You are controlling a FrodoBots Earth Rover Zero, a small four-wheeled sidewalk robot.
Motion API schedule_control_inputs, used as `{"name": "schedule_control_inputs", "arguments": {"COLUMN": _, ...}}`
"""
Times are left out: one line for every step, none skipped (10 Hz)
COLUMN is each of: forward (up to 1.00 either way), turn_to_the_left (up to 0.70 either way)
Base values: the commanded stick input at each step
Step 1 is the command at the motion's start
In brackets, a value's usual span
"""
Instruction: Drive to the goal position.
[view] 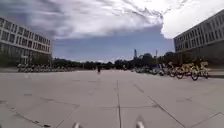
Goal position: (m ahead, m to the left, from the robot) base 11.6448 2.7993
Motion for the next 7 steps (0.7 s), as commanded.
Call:
{"name": "schedule_control_inputs", "arguments": {"forward": 0.00, "turn_to_the_left": 0.00}}
{"name": "schedule_control_inputs", "arguments": {"forward": 0.00, "turn_to_the_left": 0.00}}
{"name": "schedule_control_inputs", "arguments": {"forward": 0.00, "turn_to_the_left": 0.00}}
{"name": "schedule_control_inputs", "arguments": {"forward": 0.00, "turn_to_the_left": 0.00}}
{"name": "schedule_control_inputs", "arguments": {"forward": 0.00, "turn_to_the_left": 0.00}}
{"name": "schedule_control_inputs", "arguments": {"forward": 0.00, "turn_to_the_left": 0.00}}
{"name": "schedule_control_inputs", "arguments": {"forward": 0.00, "turn_to_the_left": 0.00}}
